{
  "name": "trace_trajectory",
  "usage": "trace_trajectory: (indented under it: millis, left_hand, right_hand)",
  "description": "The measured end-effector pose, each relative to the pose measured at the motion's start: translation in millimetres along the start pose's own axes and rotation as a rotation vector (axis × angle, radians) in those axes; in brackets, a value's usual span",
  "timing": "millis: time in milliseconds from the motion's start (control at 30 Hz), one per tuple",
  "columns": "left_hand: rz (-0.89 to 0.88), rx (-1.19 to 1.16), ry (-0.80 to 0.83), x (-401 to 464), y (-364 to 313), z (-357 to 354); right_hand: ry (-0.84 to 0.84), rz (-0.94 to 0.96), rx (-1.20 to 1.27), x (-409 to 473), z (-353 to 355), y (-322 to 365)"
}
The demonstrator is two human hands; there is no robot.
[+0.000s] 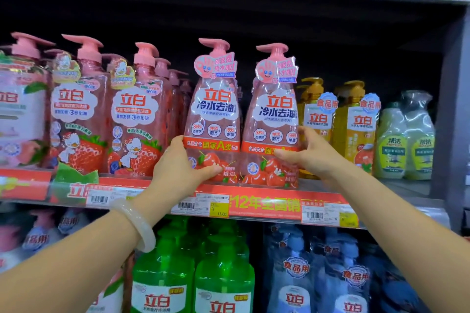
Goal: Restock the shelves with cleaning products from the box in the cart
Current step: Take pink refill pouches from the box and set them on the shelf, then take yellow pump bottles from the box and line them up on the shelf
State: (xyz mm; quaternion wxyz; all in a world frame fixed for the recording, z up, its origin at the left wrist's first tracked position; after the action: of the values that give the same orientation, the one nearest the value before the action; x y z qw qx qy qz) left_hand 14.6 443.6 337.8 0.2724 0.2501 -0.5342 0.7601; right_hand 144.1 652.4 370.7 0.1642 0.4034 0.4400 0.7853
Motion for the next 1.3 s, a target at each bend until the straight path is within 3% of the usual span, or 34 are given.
trace_trajectory:
  millis: [100,200,300,433,667,833,1033,1300]
  left_hand:
    - [-0.059,0.024,0.012,-6.1,-0.7,-0.6]
    - [-0.226,0.151,-0.067,-17.4,-7.7,13.0]
    - [-0.42,0.307,-0.057,-29.9,-9.6,36.2]
    - [-0.436,0.589,0.03,-45.0,31.9,86.1]
    - [0.016,1.168,0.298,-115.3,184.4,233.1]
    - [0.474,1.286,0.437,-209.9,278.5,355.4]
    - [0.779,1.3,0.545,-290.4,383.3,470.3]
    - [0.915,1.024,0.684,-340.7,556.0,539.2]
  right_hand:
    - [-0.183,0.106,-0.129,-10.2,4.9,7.6]
    - [-0.422,0.522,-0.405,-44.9,-6.8,47.5]
    - [-0.209,0.757,-0.527,-79.0,-64.2,77.8]
    - [0.202,0.854,-0.675,-116.0,-179.0,75.1]
    - [0.744,0.941,-0.537,-251.6,-367.4,46.1]
    - [1.082,0.935,-0.47,-366.3,-468.5,23.4]
    - [1.308,0.774,-0.487,-462.1,-581.6,3.4]
    - [1.496,0.465,-0.508,-555.3,-749.4,-18.3]
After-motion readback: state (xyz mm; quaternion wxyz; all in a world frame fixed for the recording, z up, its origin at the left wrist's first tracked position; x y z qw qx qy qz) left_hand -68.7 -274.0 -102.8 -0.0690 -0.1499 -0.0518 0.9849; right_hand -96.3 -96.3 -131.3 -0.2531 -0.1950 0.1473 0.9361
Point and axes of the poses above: each hand's wrist, its own x-axis towards the middle knuckle, its own z-axis out of the back of the hand, y = z × x, the point moved 6 cm from there along x, towards the middle knuckle, and after that the axes turned 9 degrees about -y, right-handed, at the moved point
